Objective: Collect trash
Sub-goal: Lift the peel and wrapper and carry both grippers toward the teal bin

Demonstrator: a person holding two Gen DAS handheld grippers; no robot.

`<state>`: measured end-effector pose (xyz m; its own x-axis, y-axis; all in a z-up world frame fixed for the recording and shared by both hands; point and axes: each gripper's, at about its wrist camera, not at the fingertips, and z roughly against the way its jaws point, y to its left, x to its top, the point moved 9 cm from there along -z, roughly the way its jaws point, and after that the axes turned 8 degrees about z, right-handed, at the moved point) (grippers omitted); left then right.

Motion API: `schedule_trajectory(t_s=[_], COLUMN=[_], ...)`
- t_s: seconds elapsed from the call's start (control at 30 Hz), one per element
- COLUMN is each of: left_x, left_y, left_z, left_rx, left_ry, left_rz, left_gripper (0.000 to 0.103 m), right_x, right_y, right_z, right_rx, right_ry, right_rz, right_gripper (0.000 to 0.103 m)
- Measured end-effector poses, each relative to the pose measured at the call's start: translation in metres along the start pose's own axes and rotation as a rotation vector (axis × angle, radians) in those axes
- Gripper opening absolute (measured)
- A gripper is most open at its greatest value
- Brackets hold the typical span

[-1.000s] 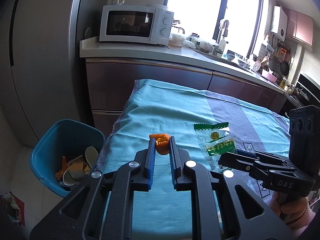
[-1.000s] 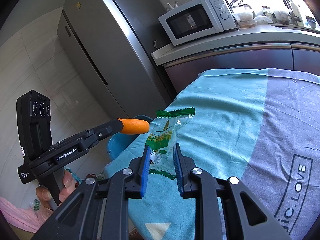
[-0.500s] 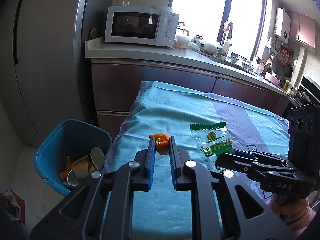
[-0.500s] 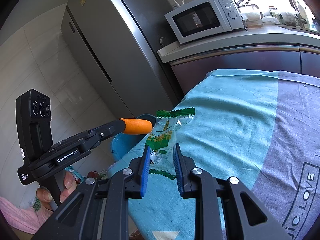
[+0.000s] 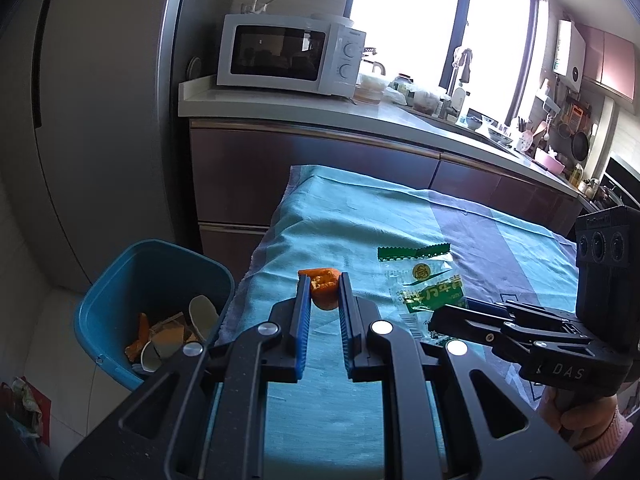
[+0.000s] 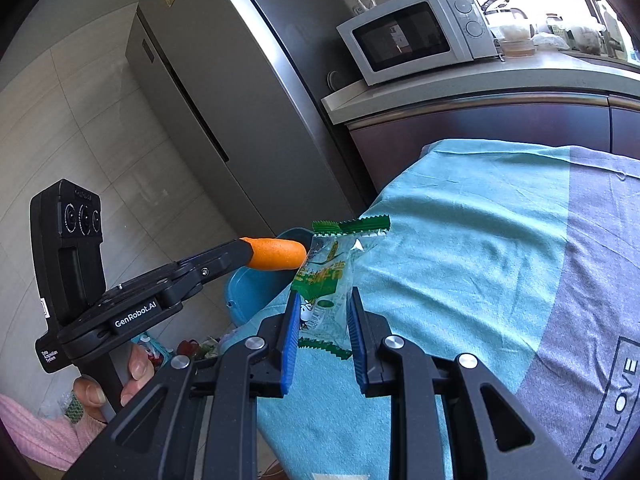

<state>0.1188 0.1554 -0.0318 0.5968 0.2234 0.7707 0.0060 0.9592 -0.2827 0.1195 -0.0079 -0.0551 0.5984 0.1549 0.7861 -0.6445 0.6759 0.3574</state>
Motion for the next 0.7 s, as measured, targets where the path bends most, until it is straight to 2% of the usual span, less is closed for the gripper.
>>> schedule_trajectory(t_s=[0.7], left_x=[0.003], left_y=[0.008], left_z=[0.008], left_rx=[0.021], left_ry=[-0.014], left_rz=[0.016], left_gripper=[0.014], right_x=[0.007], right_y=[0.010], right_z=[-0.015], right_rx=[0.030], right_ry=[0.016], right_rz=[0.033], right_gripper=[0.022])
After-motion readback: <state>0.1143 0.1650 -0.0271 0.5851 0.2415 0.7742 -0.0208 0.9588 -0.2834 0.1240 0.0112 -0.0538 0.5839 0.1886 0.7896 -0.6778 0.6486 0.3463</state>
